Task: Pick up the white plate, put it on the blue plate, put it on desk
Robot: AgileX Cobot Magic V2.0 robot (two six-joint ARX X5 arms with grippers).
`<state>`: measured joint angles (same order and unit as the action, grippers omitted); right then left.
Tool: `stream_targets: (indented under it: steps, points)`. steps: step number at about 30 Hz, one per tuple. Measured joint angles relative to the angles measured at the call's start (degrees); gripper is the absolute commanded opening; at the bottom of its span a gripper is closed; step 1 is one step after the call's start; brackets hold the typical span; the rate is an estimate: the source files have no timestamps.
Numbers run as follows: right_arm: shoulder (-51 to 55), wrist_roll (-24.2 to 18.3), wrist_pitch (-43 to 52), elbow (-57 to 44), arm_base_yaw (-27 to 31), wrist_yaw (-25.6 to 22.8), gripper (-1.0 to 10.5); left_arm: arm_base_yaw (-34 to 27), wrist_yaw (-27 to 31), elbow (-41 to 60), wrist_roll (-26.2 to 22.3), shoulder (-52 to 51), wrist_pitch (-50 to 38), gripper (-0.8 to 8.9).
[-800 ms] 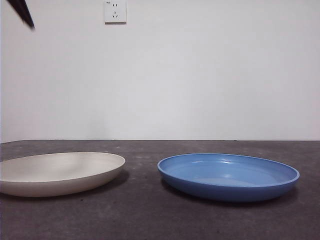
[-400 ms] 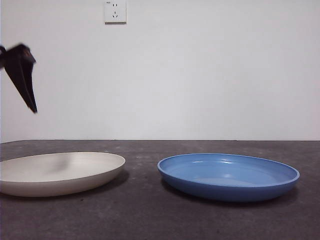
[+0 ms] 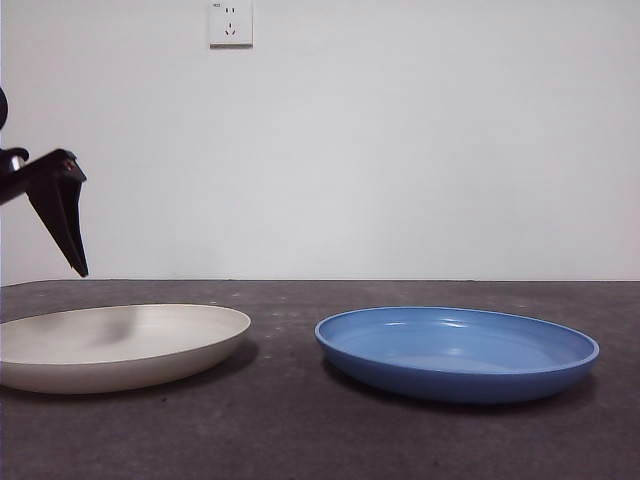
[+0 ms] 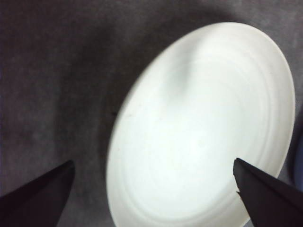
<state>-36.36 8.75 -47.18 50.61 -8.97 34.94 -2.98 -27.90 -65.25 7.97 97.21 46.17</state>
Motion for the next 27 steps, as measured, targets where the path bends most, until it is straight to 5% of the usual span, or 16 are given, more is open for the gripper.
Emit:
stream_targets:
  steps: [10, 15, 22, 27]
  points:
    - [0.0, 0.0, 0.0, 0.0, 0.0, 0.0, 6.0, 0.0, -1.2, 0.0, -0.2, 2.2, -1.8, 5.77]
    - [0.0, 0.0, 0.0, 0.0, 0.0, 0.0, 6.0, 0.0, -1.3, 0.0, -0.2, 3.3, -1.8, 4.54]
    - [0.0, 0.0, 0.0, 0.0, 0.0, -0.1, 6.0, 0.0, -0.9, 0.0, -0.6, 4.3, -1.8, 1.46]
    - [0.0, 0.0, 0.0, 0.0, 0.0, -0.1, 6.0, 0.0, 4.3, 0.0, -0.6, 4.3, -1.6, 0.14]
